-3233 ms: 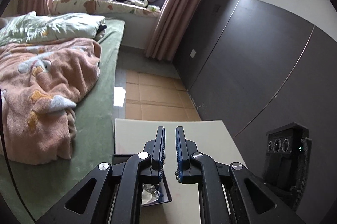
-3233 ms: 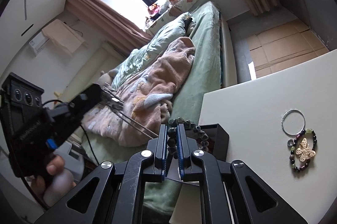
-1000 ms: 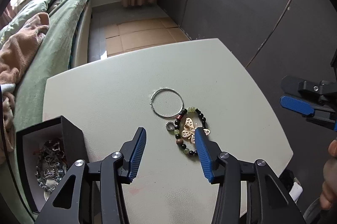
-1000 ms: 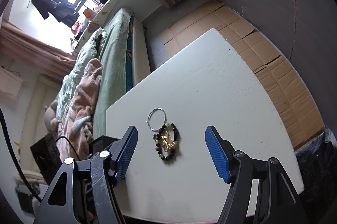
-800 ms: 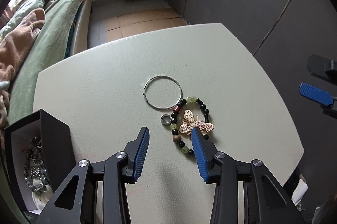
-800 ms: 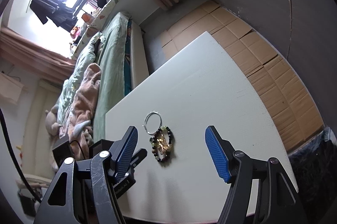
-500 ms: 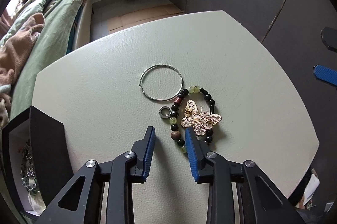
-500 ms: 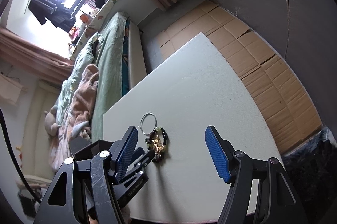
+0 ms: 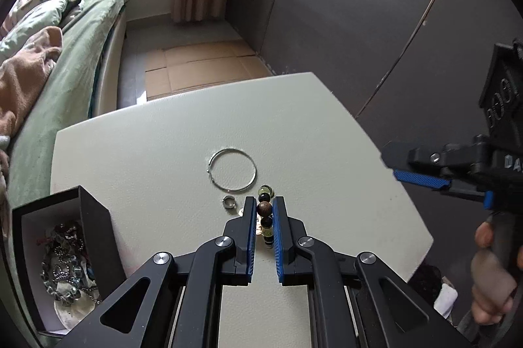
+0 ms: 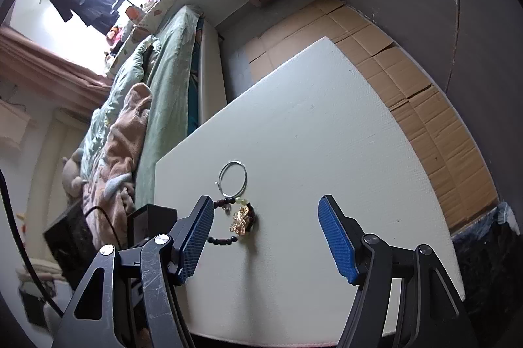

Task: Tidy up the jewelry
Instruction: 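Close the left tool on the beaded bracelet and lift it, then drop the bracelet into the box with the left tool while the right tool grasps the gold butterfly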

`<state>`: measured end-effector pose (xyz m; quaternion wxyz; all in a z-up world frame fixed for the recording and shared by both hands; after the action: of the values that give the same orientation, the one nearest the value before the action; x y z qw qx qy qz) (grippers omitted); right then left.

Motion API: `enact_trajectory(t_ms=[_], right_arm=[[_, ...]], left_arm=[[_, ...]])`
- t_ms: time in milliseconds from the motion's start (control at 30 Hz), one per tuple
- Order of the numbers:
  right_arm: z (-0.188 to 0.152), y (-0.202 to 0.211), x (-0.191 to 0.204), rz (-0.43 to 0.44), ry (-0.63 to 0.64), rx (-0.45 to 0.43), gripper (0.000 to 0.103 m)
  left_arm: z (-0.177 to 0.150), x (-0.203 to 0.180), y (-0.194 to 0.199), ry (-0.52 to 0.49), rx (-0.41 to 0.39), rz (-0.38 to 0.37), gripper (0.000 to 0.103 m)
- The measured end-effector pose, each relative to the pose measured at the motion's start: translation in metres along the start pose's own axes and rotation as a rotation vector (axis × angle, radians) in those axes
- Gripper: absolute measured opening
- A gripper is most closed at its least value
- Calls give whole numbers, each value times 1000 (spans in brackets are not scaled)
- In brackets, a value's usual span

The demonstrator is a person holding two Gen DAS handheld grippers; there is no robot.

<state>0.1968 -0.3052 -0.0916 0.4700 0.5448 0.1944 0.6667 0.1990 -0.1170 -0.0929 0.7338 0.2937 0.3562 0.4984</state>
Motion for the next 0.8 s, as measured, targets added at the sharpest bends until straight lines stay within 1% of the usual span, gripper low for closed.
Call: enact_trajectory(t_ms=[200, 367, 567, 667, 800], right_arm=[[-6, -9, 9, -13, 28, 21, 67], [-13, -23, 25, -6, 64, 56, 67], [-27, -47, 47, 1, 106, 111, 67], [-36, -62, 53, 21, 102, 158, 67], [-43, -81, 56, -6, 102, 190, 66]], left_arm=[[14, 10, 30, 31, -63, -40, 10], [21, 36, 54, 74, -119, -11, 10], [21, 64, 73, 131, -151, 10, 10], [20, 75, 83, 146, -165, 13, 10], [18, 87, 95, 168, -181, 10, 10]])
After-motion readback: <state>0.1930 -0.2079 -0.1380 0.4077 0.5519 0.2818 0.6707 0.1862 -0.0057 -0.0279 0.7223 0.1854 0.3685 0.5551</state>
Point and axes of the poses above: each gripper's, at about its wrist camera, not at the fingertips, and y roughly against the way its jaws point, x to its left, z to its top, the point moved 5 cm from there along -y, roughly the way its jaws point, and after that the axes turned 1 degree about -y, right-handed, at the moved point
